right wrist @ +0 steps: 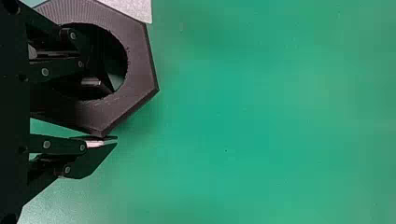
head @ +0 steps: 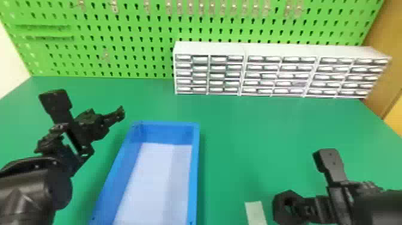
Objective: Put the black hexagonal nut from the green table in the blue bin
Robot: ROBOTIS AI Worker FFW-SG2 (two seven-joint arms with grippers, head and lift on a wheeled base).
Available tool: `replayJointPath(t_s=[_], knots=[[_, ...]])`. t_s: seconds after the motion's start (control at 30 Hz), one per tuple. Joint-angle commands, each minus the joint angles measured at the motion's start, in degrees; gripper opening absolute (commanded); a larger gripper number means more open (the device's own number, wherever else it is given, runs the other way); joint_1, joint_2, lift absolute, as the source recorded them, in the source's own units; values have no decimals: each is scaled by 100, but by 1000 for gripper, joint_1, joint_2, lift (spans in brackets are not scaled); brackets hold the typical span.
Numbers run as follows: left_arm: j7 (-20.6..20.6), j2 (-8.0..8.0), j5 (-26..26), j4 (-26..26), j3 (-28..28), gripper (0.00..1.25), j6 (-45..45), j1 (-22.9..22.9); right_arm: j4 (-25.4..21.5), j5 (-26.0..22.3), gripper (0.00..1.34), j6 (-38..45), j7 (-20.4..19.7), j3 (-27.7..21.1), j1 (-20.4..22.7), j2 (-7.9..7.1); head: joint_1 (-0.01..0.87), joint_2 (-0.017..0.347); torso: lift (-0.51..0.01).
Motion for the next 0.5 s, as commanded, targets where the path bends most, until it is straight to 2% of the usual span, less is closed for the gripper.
replayJointPath(t_s=[0.0,0.47], knots=[[0,0,-1,0,8,1062,0,0,-9,36,327,26,2,-19,-9,14,666,32,-100],[0,0,-1,0,16,1062,0,9,-211,458,327,9,2,-274,-36,49,666,32,-100]])
